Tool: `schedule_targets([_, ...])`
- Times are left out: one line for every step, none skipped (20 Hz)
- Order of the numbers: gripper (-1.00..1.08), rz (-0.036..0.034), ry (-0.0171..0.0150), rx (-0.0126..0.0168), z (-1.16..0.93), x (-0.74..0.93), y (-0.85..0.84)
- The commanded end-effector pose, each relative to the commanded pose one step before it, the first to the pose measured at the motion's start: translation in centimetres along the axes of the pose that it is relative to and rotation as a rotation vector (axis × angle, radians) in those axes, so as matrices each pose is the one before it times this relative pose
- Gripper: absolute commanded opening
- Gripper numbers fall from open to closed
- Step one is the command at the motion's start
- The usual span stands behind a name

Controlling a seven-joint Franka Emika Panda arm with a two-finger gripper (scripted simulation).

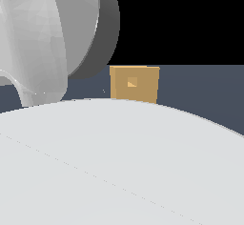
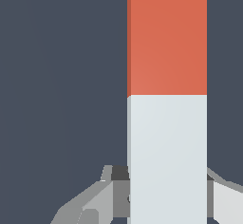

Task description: Insert the peg into the horizontal hole in a box.

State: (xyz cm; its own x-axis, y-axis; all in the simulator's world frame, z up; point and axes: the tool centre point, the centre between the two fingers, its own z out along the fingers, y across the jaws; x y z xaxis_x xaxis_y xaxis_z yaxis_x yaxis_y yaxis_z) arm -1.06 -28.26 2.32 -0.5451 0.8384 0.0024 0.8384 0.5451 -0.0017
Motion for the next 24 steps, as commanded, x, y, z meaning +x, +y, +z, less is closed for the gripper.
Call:
schedule_targets([-1.00,0.01505,-0.00168,-0.00162,-0.553,1.207,0.961])
schedule_targets([-1.00,0.00778,-0.00001,-0.00002,-0.207,0.579,0.403])
schedule_targets([-1.00,0.00832,-0.00001,-0.00002,-0.222,0.619,0.432])
schedule_targets([-1.00,0.00882,-0.00001,-0.00002,-0.236,0.659,0.461])
schedule_targets([-1.00,0.00937,-0.00001,-0.00002,-0.250,0.695,0.487])
schedule_targets([-1.00,0.00984,-0.00001,-0.00003,-0.263,0.733,0.517])
schedule_targets([-1.00,0.01033,-0.00001,-0.00003,-0.277,0.770,0.544])
schedule_targets([-1.00,0.01079,-0.00001,-0.00003,-0.290,0.803,0.570])
schedule_targets([-1.00,0.01090,-0.00001,-0.00003,-0.293,0.811,0.577])
schedule_targets([-1.00,0.01087,-0.00001,-0.00002,-0.293,0.810,0.579])
schedule_targets([-1.00,0.01087,-0.00001,-0.00002,-0.293,0.807,0.579])
schedule_targets([-1.00,0.01081,-0.00001,-0.00002,-0.293,0.806,0.580])
schedule_targets([-1.00,0.01076,-0.00001,-0.00002,-0.292,0.802,0.579])
schedule_targets([-1.00,0.01072,-0.00001,-0.00002,-0.291,0.797,0.578])
schedule_targets([-1.00,0.01065,-0.00001,-0.00001,-0.290,0.795,0.579])
schedule_targets([-1.00,0.01063,-0.00002,-0.00001,-0.290,0.791,0.579])
schedule_targets([-1.00,0.01061,-0.00002,-0.00001,-0.290,0.789,0.580])
schedule_targets([-1.00,0.01059,-0.00002,-0.00001,-0.290,0.787,0.582])
schedule_targets([-1.00,0.01059,-0.00002,-0.00001,-0.290,0.786,0.584])
schedule_targets([-1.00,0.01059,-0.00003,0.00000,-0.291,0.785,0.586])
schedule_targets([-1.00,0.01059,-0.00003,0.00000,-0.291,0.785,0.590])
schedule_targets([-1.00,0.01059,-0.00003,0.00000,-0.291,0.781,0.591])
schedule_targets([-1.00,0.01054,-0.00003,0.00000,-0.291,0.779,0.593])
schedule_targets([-1.00,0.01052,-0.00003,0.00000,-0.290,0.773,0.594])
